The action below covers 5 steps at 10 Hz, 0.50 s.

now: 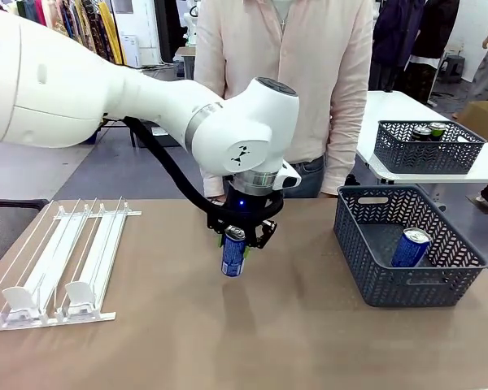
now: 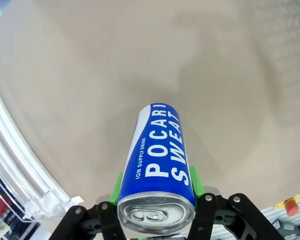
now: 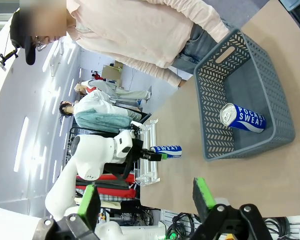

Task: Retrieve and store the cans from the dispenser.
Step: Pick up one can from the Automatic Can Dispenser and place it in the middle of the table.

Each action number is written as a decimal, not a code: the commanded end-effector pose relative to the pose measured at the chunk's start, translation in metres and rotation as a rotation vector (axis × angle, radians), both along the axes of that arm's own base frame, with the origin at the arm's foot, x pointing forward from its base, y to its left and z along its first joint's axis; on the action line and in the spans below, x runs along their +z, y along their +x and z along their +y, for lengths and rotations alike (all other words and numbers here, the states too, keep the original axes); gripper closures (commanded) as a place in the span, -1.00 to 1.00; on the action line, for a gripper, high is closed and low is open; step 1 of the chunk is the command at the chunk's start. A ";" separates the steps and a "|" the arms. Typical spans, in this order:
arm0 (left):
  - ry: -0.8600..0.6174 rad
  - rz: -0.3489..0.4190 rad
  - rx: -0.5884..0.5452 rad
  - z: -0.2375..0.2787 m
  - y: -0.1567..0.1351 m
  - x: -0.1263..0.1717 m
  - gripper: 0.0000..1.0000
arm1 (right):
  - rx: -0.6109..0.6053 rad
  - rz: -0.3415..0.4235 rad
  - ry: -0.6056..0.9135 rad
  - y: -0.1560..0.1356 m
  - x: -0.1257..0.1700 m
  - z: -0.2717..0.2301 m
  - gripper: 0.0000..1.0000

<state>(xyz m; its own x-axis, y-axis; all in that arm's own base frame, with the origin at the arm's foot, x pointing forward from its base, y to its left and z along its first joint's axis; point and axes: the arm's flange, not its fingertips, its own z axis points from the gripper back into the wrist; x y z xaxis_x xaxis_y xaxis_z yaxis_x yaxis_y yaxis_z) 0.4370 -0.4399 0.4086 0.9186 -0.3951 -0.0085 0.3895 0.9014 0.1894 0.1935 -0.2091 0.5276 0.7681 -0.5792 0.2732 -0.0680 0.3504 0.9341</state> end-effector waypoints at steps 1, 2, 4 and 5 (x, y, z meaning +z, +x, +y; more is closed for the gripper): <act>-0.056 0.042 -0.022 0.012 0.005 0.004 1.00 | 0.002 -0.041 0.010 0.003 0.003 -0.001 -1.00; -0.065 0.043 -0.023 0.015 0.005 0.003 1.00 | 0.002 -0.041 0.010 0.003 0.003 -0.001 -1.00; -0.098 0.058 -0.031 0.023 0.007 -0.001 1.00 | 0.002 -0.041 0.010 0.003 0.003 -0.001 -1.00; -0.099 0.066 -0.027 0.025 0.009 -0.003 1.00 | 0.002 -0.041 0.010 0.003 0.003 -0.001 -1.00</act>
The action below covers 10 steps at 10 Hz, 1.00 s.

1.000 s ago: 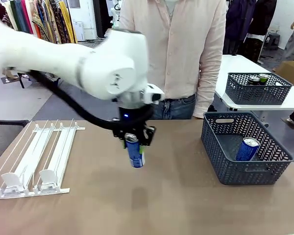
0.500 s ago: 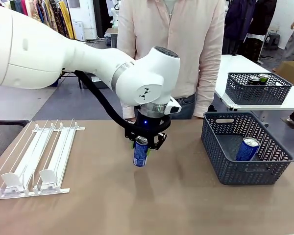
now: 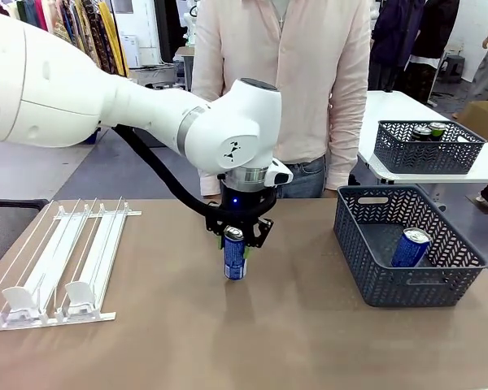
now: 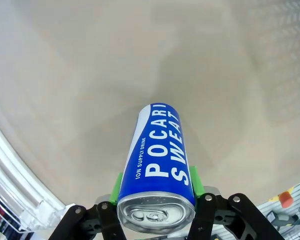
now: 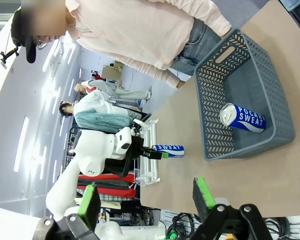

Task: Retrieve and store the cans from the dispenser.
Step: Pick up one can from the Automatic Can Dispenser and place it in the middle of the table.

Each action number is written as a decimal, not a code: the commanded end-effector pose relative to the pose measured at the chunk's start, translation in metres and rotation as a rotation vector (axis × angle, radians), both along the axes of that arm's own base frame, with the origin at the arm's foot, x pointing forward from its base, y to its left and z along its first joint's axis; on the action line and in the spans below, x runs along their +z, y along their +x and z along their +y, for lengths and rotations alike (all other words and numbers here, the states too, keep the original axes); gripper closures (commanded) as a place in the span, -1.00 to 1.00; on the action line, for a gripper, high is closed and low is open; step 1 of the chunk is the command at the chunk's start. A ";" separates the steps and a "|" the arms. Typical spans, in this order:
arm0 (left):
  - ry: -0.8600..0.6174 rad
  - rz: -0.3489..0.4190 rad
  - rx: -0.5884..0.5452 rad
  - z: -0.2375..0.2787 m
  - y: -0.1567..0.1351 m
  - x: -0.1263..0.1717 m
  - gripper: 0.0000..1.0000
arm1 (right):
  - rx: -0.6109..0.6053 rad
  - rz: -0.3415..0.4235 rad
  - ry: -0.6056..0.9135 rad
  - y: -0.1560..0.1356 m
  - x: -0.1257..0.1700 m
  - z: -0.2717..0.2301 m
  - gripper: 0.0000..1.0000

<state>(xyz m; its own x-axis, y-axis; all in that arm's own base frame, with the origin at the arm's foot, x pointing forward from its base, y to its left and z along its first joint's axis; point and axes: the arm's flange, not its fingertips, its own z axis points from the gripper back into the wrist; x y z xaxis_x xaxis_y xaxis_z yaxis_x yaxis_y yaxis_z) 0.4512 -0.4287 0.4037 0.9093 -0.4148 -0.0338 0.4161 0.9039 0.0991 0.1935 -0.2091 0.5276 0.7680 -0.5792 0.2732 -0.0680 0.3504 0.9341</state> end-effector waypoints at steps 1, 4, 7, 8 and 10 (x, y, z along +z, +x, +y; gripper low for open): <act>-0.035 0.013 -0.003 0.016 -0.004 0.000 0.56 | 0.002 -0.041 0.010 0.003 0.003 -0.001 -1.00; -0.026 0.023 0.002 0.018 -0.002 -0.001 -1.00 | 0.002 -0.041 0.010 0.003 0.003 -0.001 -1.00; -0.062 0.018 0.009 0.024 -0.003 0.008 -1.00 | 0.002 -0.041 0.010 0.003 0.003 -0.001 -1.00; -0.086 0.023 0.005 0.031 -0.004 0.021 -1.00 | 0.002 -0.041 0.010 0.003 0.003 -0.001 -1.00; -0.259 0.103 -0.051 0.072 -0.011 0.076 -1.00 | 0.002 -0.041 0.010 0.003 0.003 -0.001 -1.00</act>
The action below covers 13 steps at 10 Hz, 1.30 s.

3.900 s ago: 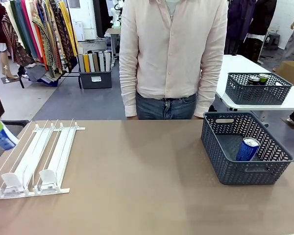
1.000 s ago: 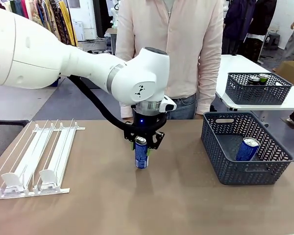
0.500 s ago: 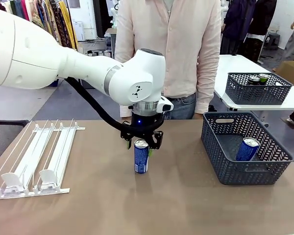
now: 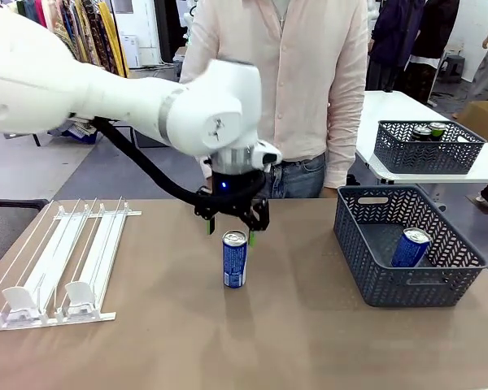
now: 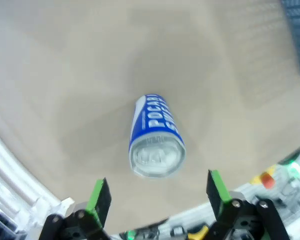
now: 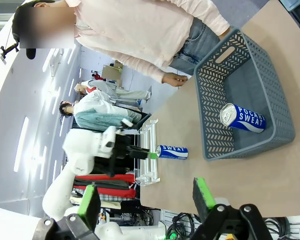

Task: Retrieve and store the cans from the dispenser.
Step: Pick up one can from the Automatic Can Dispenser and place it in the middle of the table.

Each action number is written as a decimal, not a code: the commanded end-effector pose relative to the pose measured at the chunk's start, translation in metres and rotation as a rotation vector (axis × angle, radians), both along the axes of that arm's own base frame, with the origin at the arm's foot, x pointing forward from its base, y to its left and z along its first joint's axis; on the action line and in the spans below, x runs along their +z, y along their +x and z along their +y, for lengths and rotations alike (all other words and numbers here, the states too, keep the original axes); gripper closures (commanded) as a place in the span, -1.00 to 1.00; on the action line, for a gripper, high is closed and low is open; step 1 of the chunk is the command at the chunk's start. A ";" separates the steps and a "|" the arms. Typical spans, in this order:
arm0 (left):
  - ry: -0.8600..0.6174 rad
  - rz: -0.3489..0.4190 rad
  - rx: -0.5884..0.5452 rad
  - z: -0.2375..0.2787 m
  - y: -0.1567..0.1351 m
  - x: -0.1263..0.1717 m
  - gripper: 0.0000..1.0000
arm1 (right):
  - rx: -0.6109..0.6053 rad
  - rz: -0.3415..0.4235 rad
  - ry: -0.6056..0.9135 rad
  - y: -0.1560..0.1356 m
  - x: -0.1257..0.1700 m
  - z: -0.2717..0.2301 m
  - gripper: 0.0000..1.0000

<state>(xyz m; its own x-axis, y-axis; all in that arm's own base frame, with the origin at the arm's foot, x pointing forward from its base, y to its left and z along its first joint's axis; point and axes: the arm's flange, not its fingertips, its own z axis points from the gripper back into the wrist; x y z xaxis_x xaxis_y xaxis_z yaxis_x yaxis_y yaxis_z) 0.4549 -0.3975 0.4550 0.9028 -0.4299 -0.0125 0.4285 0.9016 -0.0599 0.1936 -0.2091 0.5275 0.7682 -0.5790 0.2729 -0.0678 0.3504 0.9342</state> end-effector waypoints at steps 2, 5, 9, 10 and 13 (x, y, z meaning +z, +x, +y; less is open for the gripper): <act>-0.301 0.117 0.029 0.130 -0.018 0.086 -1.00 | 0.002 -0.041 0.010 0.003 0.003 -0.001 -1.00; -0.758 0.179 0.517 0.342 -0.063 0.141 -1.00 | 0.002 -0.041 0.010 0.003 0.003 -0.001 -1.00; -1.096 0.071 0.997 0.567 -0.177 0.109 -1.00 | 0.002 -0.041 0.010 0.003 0.003 -0.001 -1.00; -1.154 0.091 1.026 0.594 -0.194 0.092 -1.00 | 0.002 -0.041 0.010 0.003 0.003 -0.001 -1.00; -1.107 0.120 1.059 0.622 -0.221 0.082 -1.00 | 0.002 -0.041 0.010 0.003 0.003 -0.001 -1.00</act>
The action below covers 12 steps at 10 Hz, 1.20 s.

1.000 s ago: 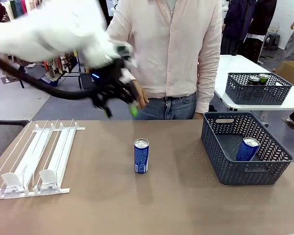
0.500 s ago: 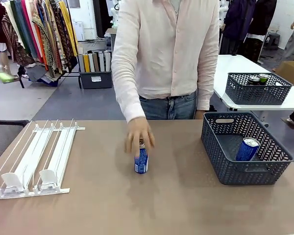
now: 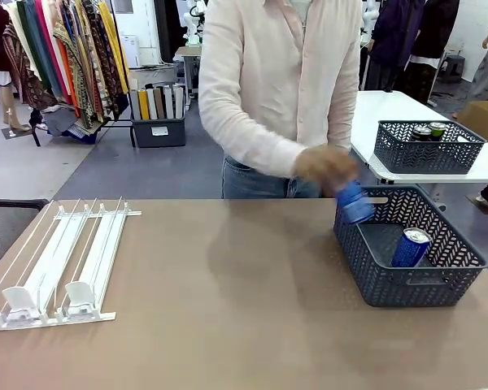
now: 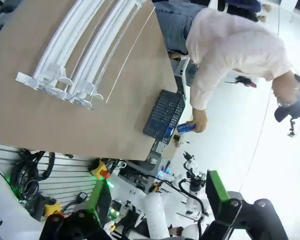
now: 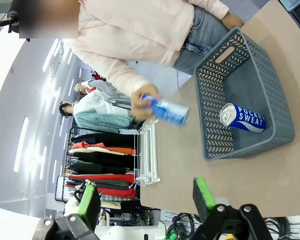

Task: Retrieve and store the cans from the dispenser.
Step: Pick up one can from the Automatic Can Dispenser and place it in the middle of the table.

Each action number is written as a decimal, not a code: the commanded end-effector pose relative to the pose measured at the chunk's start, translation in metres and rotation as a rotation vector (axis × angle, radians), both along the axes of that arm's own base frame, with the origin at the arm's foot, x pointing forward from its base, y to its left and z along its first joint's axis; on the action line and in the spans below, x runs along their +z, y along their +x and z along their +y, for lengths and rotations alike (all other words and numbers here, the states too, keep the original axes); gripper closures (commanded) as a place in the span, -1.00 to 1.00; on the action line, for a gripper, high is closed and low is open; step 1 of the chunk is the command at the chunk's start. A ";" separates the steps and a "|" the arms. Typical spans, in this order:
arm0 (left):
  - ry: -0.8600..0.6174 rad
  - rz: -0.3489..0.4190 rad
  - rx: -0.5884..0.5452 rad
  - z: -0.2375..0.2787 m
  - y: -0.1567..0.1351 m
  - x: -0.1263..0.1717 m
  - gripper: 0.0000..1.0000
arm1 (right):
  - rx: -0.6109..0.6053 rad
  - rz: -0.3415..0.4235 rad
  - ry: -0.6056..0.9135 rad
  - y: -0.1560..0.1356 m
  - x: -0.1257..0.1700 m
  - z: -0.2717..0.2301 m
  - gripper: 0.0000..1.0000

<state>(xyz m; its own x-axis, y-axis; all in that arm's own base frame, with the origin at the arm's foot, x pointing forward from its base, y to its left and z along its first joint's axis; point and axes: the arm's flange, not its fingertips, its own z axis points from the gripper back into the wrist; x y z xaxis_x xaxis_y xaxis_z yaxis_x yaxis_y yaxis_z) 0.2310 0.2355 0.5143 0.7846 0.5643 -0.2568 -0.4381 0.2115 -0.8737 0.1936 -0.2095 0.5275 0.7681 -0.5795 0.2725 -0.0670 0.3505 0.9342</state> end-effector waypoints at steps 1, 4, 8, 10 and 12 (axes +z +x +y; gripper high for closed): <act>0.041 -0.015 -0.035 -0.011 0.003 0.023 -1.00 | 0.003 -0.042 0.010 0.003 0.003 0.000 -1.00; 0.041 -0.015 -0.035 -0.011 0.003 0.023 -1.00 | 0.003 -0.042 0.010 0.003 0.003 0.000 -1.00; 0.041 -0.015 -0.035 -0.011 0.003 0.023 -1.00 | 0.003 -0.042 0.010 0.003 0.003 0.000 -1.00; 0.041 -0.015 -0.035 -0.011 0.003 0.023 -1.00 | 0.003 -0.042 0.010 0.003 0.003 0.000 -1.00; 0.041 -0.015 -0.035 -0.011 0.003 0.023 -1.00 | 0.003 -0.042 0.010 0.003 0.003 0.000 -1.00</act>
<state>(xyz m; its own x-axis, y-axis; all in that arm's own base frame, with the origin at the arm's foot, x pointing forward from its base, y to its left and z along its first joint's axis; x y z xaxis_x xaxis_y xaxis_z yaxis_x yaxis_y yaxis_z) 0.2364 0.2246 0.5363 0.8066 0.5507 -0.2148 -0.4162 0.2710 -0.8679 0.1936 -0.2095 0.5276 0.7681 -0.5794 0.2726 -0.0671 0.3506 0.9341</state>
